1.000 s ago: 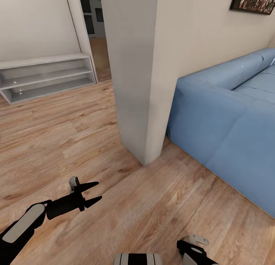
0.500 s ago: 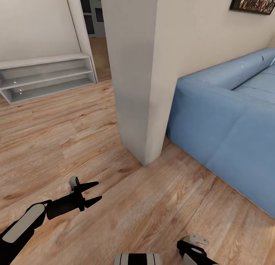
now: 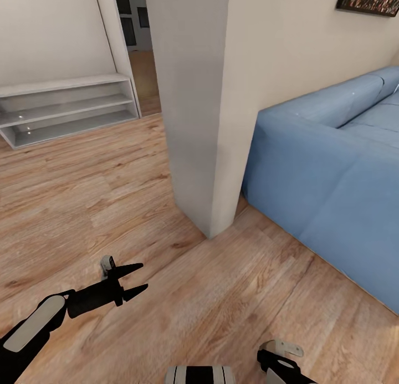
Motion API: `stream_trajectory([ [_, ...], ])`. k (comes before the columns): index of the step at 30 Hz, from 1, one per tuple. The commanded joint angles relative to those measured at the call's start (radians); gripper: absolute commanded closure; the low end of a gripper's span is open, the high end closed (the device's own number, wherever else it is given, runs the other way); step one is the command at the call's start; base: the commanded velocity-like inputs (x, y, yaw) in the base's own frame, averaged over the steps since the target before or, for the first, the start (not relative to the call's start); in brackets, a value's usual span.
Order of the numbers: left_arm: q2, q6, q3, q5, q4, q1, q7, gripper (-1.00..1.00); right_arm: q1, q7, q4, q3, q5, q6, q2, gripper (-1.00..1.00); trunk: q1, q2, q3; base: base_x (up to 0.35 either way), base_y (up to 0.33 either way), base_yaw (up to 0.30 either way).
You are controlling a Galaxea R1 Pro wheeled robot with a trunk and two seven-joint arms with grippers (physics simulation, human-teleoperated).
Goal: Place each of the two pumpkins and all three candles from the living room inside a cabinet in the living room (use any cabinet), then make sure every cabinet is closed, and position the cauldron so it is next to a table in the living room.
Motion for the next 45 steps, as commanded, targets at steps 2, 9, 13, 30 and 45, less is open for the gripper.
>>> stream_trajectory([
  [2,0.001,0.001,-0.002,-0.001,0.001,-0.001,-0.006,-1.00,0.000,-0.003,0.000,0.008,-0.011,-0.004,0.000,-1.00,0.000,0.000,-0.001,0.000,0.000,0.000],
  [9,0.001,0.001,-0.002,-0.001,0.001,-0.001,-0.006,-1.00,0.000,-0.004,0.001,0.008,-0.011,-0.005,0.000,-1.00,0.000,0.000,-0.001,0.000,0.000,0.000],
  [13,0.001,0.001,-0.002,-0.001,0.001,-0.001,-0.006,-1.00,0.000,-0.005,0.001,0.008,-0.011,-0.006,0.000,-1.00,0.000,0.000,-0.001,0.000,0.000,0.000],
  [30,0.001,0.002,-0.002,-0.001,0.001,-0.001,-0.006,-1.00,0.000,-0.008,-0.003,0.007,-0.012,-0.044,0.000,-1.00,0.000,0.000,-0.001,0.000,0.000,0.000],
  [45,0.001,0.001,-0.002,-0.001,0.001,-0.001,-0.006,-1.00,0.000,-0.009,-0.003,0.006,-0.012,-0.065,0.000,-1.00,0.001,-0.001,-0.012,0.000,0.000,0.000],
])
